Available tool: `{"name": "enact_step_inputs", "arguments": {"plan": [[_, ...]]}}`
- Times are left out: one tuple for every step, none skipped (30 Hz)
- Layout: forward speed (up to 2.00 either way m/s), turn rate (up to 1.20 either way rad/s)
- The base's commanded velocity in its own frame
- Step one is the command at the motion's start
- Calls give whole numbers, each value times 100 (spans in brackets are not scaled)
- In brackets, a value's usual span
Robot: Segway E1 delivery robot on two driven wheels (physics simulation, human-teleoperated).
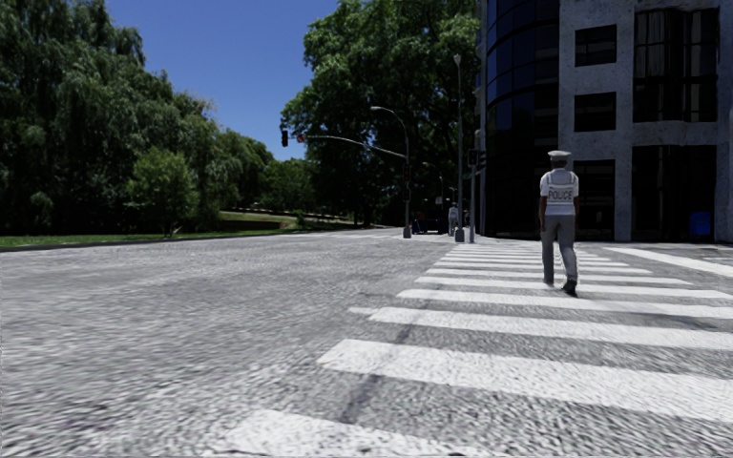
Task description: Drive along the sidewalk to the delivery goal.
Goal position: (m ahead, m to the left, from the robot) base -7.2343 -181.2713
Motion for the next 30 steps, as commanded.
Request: {"name": "enact_step_inputs", "arguments": {"plan": [[125, -85], [125, -85], [125, -85], [125, -85], [125, -85], [125, -85], [125, -85], [125, -85], [125, -85], [125, -85], [125, -85], [125, -83], [127, -28], [134, -3], [134, -3], [139, 0], [141, 0], [142, 0], [142, 0], [142, 0], [142, 0], [142, 0], [142, 0], [143, 0], [143, 0], [143, 0], [143, 0], [143, 0], [143, 0], [143, 0]]}}
